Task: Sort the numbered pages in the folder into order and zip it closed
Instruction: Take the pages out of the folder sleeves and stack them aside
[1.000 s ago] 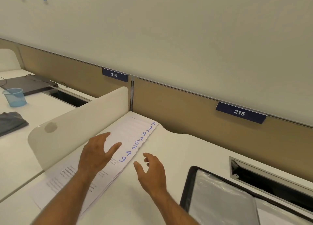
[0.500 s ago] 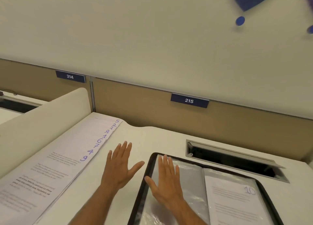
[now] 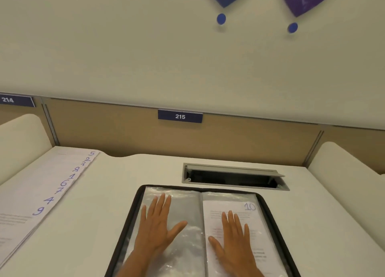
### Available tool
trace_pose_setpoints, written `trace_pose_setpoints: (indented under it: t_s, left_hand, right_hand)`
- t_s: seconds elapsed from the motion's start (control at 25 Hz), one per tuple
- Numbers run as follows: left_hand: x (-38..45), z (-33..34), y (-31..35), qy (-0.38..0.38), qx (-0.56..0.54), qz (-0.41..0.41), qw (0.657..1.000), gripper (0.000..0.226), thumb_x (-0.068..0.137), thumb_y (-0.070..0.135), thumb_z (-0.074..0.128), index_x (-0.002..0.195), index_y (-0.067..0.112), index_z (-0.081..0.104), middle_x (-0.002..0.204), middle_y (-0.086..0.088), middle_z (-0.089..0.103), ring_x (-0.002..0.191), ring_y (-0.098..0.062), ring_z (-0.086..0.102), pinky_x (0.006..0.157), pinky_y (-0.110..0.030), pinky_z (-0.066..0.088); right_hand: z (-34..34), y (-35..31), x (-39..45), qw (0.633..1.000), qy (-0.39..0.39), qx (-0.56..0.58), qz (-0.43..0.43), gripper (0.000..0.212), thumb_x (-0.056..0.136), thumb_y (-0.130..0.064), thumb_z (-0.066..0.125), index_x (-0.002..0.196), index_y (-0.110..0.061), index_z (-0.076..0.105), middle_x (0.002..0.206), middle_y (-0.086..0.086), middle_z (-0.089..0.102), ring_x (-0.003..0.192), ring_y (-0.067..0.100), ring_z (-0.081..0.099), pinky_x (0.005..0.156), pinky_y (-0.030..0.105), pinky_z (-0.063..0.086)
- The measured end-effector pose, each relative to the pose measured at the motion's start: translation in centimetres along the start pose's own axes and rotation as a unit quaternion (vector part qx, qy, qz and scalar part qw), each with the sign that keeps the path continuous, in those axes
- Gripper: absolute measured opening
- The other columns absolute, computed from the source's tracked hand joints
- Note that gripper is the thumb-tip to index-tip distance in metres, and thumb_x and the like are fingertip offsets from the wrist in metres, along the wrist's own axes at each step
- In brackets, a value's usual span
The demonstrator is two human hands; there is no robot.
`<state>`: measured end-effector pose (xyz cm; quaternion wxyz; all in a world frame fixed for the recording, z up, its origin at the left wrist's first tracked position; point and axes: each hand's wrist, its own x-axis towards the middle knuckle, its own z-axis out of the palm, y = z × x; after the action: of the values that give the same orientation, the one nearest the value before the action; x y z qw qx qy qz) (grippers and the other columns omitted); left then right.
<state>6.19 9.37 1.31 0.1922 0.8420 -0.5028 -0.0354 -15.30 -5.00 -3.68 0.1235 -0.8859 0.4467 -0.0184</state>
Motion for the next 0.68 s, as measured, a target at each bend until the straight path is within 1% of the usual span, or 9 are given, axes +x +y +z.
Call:
trace_pose_setpoints:
  t_s: [0.04, 0.16, 0.24, 0.32, 0.36, 0.4, 0.48, 0.56, 0.68]
  left_hand:
    - [-0.2, 0.6, 0.7, -0.015, 0.001, -0.002, 1.000, 0.106, 0.078, 0.095, 0.008, 0.157, 0.025, 0.019, 0.164, 0.001, 0.012, 0.152, -0.028, 0.018, 0.119, -0.056, 0.010]
    - [-1.5, 3.2, 1.6, -0.003, 0.016, -0.006, 1.000, 0.112, 0.064, 0.100, -0.006, 0.153, 0.033, -0.015, 0.158, 0.011, -0.025, 0.152, -0.018, -0.016, 0.115, -0.046, -0.021]
    - [-2.3, 4.3, 2.0, -0.012, 0.036, 0.007, 0.999, 0.111, 0.068, 0.100, 0.003, 0.155, 0.033, -0.012, 0.157, 0.012, -0.026, 0.151, -0.017, -0.015, 0.112, -0.043, -0.029]
    - [-3.3, 4.5, 2.2, -0.088, 0.050, 0.000, 0.995, 0.105, 0.075, 0.097, 0.024, 0.155, 0.031, 0.031, 0.163, 0.005, 0.012, 0.149, -0.022, 0.025, 0.117, -0.045, -0.014]
    - [-3.4, 4.8, 2.0, -0.113, 0.051, -0.002, 0.992, 0.098, 0.077, 0.095, 0.032, 0.146, 0.029, 0.050, 0.157, 0.002, 0.032, 0.140, -0.024, 0.043, 0.116, -0.046, -0.003]
    - [-3.6, 5.0, 1.9, -0.115, 0.067, 0.005, 0.991, 0.093, 0.078, 0.093, 0.036, 0.140, 0.028, 0.057, 0.152, 0.001, 0.043, 0.135, -0.024, 0.050, 0.115, -0.047, 0.003]
    - [-3.6, 5.5, 1.6, -0.107, 0.077, 0.017, 0.991, 0.091, 0.079, 0.091, 0.038, 0.141, 0.028, 0.057, 0.150, 0.000, 0.047, 0.139, -0.022, 0.044, 0.115, -0.048, 0.006]
    - [-3.6, 5.6, 1.6, -0.077, 0.087, 0.031, 0.993, 0.091, 0.079, 0.090, 0.039, 0.142, 0.027, 0.055, 0.150, -0.001, 0.048, 0.141, -0.020, 0.034, 0.115, -0.049, 0.007]
    - [-3.6, 5.4, 1.8, -0.085, 0.086, 0.026, 0.992, 0.090, 0.080, 0.090, 0.039, 0.141, 0.026, 0.056, 0.149, -0.001, 0.050, 0.140, -0.019, 0.032, 0.114, -0.050, 0.008]
  right_hand:
    - [-1.3, 1.0, -1.0, 1.000, -0.015, -0.007, 0.016, 0.095, 0.088, -0.084, 0.014, 0.159, -0.021, 0.012, 0.158, 0.010, 0.039, 0.147, 0.028, 0.028, 0.117, 0.040, 0.002]
    - [-2.2, 4.4, -2.0, 0.999, -0.010, -0.024, 0.036, 0.116, 0.058, -0.093, -0.024, 0.153, -0.026, -0.023, 0.167, 0.004, -0.014, 0.152, 0.022, -0.016, 0.105, 0.034, -0.033]
    - [-2.7, 5.4, -2.7, 0.998, -0.043, -0.028, 0.042, 0.126, 0.049, -0.092, -0.030, 0.157, -0.027, -0.016, 0.165, 0.002, -0.023, 0.152, 0.021, -0.021, 0.102, 0.033, -0.038]
    - [-2.9, 6.1, -2.9, 0.997, -0.036, -0.033, 0.063, 0.128, 0.050, -0.091, -0.028, 0.159, -0.027, -0.006, 0.166, 0.003, -0.018, 0.153, 0.023, -0.018, 0.115, 0.040, -0.028]
    - [-3.1, 6.6, -2.9, 0.996, -0.030, -0.033, 0.081, 0.129, 0.050, -0.091, -0.026, 0.159, -0.027, -0.003, 0.167, 0.004, -0.016, 0.153, 0.024, -0.016, 0.120, 0.043, -0.018]
    - [-3.4, 7.0, -2.8, 0.994, -0.023, -0.030, 0.104, 0.128, 0.051, -0.091, -0.023, 0.160, -0.026, 0.000, 0.167, 0.006, -0.013, 0.154, 0.025, -0.013, 0.123, 0.044, -0.011]
    - [-4.1, 7.5, -2.9, 0.987, -0.023, -0.011, 0.157, 0.122, 0.060, -0.092, -0.009, 0.159, -0.023, 0.001, 0.167, 0.010, -0.007, 0.155, 0.027, -0.004, 0.125, 0.044, 0.001]
    - [-5.1, 7.5, -2.7, 0.981, -0.018, 0.005, 0.191, 0.106, 0.079, -0.088, 0.018, 0.158, -0.019, 0.005, 0.166, 0.010, 0.008, 0.152, 0.028, 0.012, 0.123, 0.044, 0.015]
    - [-6.9, 7.3, -1.9, 0.972, 0.033, 0.053, 0.225, 0.080, 0.087, -0.062, 0.058, 0.148, -0.021, 0.028, 0.144, 0.004, 0.044, 0.130, 0.025, 0.043, 0.108, 0.041, 0.039]
